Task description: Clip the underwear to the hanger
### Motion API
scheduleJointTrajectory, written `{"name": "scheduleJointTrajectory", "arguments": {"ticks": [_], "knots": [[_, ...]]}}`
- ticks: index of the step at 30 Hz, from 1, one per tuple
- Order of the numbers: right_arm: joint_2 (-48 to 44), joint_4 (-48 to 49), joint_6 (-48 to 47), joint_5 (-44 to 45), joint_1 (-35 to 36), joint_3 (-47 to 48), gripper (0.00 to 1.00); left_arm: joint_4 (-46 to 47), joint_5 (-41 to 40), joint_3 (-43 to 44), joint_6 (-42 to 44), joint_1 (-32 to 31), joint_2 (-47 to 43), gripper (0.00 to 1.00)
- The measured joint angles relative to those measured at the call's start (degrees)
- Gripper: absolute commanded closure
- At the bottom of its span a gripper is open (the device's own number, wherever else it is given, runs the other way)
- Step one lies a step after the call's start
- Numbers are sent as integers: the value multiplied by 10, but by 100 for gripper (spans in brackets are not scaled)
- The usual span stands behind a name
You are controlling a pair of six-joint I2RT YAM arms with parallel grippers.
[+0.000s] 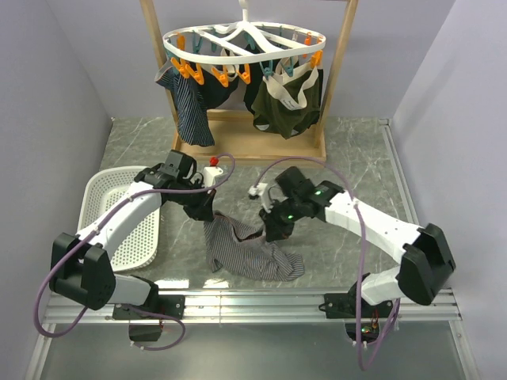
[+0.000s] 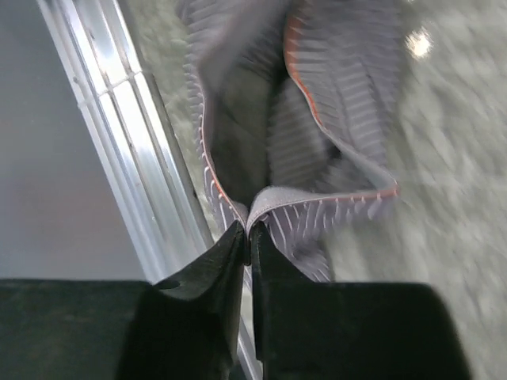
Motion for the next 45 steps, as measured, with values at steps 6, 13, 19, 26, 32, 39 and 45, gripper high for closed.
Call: {"name": "scheduleJointTrajectory", "arguments": {"ticks": [6, 13, 19, 26, 32, 39, 45], "knots": [[71, 63, 35, -6, 73, 0, 45, 41, -19, -38, -38, 15, 12, 96], [79, 106, 51, -8, 87, -24, 40, 47, -22, -57, -55, 50, 42, 88], [-26, 121, 59, -28, -6, -31, 41, 47, -22, -57, -53, 52, 44, 84], [-67, 141, 16, -39, -55, -40, 33, 47, -13, -56, -51, 52, 53, 78], [28, 150, -11, -29, -24, -75, 31, 47, -3, -44, -51, 52, 77, 78], [115, 192, -18, -11, -13, -75, 34, 45, 0, -30, -49, 66, 87, 66], [148, 218, -14, -10, -13, -61, 97, 36, 9, -24, -48, 89, 89, 48]]}}
